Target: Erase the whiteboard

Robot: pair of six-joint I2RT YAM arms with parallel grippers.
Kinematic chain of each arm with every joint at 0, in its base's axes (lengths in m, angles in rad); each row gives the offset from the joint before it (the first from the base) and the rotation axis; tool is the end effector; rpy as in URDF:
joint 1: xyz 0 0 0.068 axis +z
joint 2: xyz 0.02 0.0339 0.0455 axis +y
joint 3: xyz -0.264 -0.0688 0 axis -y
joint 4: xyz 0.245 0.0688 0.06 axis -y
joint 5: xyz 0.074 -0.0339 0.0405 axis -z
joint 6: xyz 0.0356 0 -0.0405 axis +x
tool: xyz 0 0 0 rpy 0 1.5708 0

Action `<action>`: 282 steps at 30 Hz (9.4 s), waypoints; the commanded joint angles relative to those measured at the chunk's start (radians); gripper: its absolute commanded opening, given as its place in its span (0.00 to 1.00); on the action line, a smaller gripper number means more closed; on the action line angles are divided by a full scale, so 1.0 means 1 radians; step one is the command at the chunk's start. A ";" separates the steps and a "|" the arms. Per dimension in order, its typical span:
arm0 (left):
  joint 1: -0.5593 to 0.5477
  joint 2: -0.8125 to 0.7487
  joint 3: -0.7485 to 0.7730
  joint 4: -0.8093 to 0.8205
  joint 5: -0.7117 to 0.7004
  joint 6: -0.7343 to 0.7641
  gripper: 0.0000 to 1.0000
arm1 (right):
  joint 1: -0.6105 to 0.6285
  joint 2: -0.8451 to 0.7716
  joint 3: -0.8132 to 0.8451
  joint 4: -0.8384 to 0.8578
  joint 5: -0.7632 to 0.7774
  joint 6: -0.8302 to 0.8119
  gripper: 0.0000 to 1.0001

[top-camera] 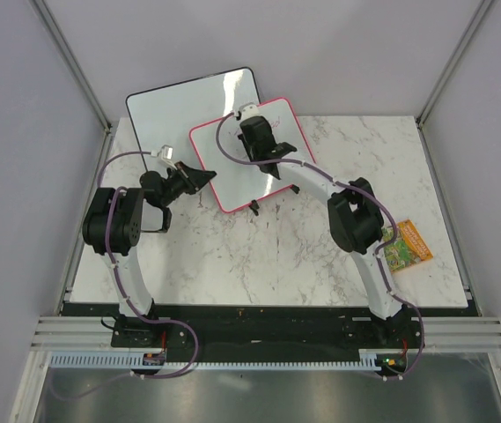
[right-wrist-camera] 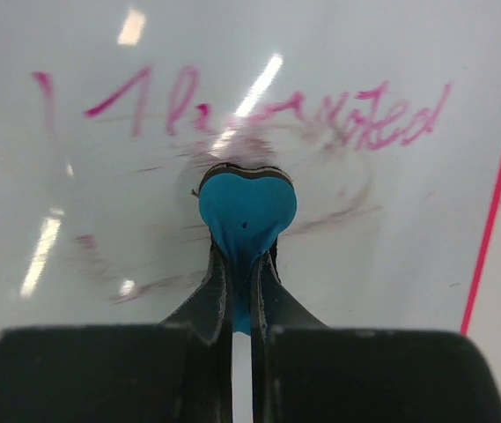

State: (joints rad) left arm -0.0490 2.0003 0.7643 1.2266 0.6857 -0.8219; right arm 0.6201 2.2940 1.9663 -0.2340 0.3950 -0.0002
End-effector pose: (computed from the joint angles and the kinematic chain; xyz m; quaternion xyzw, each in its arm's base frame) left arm 0.3671 -0.0406 0.1409 -0.0330 0.7089 -0.4961 0.5002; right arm 0.4445 0.3006 0.2325 -0.1716 0.8464 -0.0190 0.5038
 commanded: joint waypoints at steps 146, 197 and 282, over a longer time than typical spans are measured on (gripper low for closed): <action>-0.063 -0.015 0.015 0.028 0.103 0.224 0.02 | 0.079 0.172 0.169 0.094 -0.496 0.023 0.00; -0.092 -0.043 0.012 -0.013 0.092 0.282 0.02 | -0.011 0.150 0.019 0.228 -0.375 0.017 0.00; -0.101 -0.055 0.007 -0.021 0.095 0.306 0.02 | -0.168 0.229 0.161 0.183 -0.283 0.009 0.00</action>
State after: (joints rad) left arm -0.1066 1.9621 0.7616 1.1584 0.6804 -0.7391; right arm 0.4057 2.4733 2.1738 0.0723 0.2359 0.0189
